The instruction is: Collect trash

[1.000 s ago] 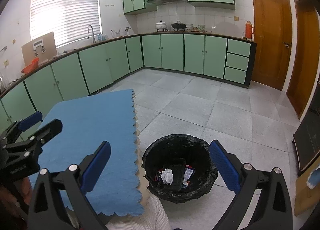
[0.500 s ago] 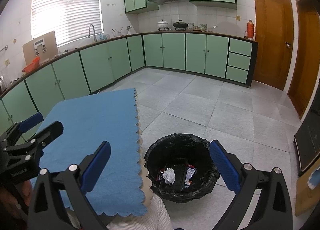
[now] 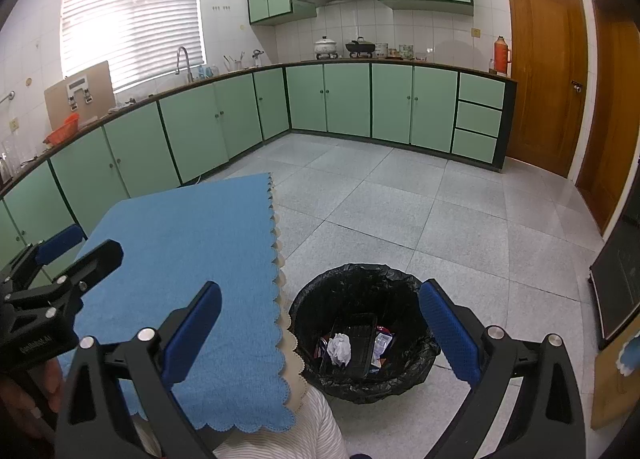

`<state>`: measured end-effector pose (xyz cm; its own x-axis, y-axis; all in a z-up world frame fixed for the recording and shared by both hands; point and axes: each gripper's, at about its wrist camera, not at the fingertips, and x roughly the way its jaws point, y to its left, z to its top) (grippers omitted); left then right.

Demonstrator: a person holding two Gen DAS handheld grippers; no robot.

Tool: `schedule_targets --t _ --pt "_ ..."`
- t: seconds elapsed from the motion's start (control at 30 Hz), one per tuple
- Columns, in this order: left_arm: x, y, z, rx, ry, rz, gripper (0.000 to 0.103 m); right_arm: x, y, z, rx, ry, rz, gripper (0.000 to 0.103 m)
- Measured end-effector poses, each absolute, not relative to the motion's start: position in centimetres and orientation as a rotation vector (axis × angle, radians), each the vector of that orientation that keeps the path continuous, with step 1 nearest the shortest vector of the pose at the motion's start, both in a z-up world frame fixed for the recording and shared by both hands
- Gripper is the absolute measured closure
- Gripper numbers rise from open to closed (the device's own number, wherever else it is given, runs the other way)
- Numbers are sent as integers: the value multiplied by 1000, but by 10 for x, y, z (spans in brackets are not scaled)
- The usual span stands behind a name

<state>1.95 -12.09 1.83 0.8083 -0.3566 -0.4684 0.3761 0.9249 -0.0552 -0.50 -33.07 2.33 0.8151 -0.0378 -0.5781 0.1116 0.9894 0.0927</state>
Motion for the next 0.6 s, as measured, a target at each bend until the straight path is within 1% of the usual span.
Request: schedule_targets --t 0.6 --pt "19 -120 17 34 497 -386 9 -5 -331 24 125 613 -79 6"
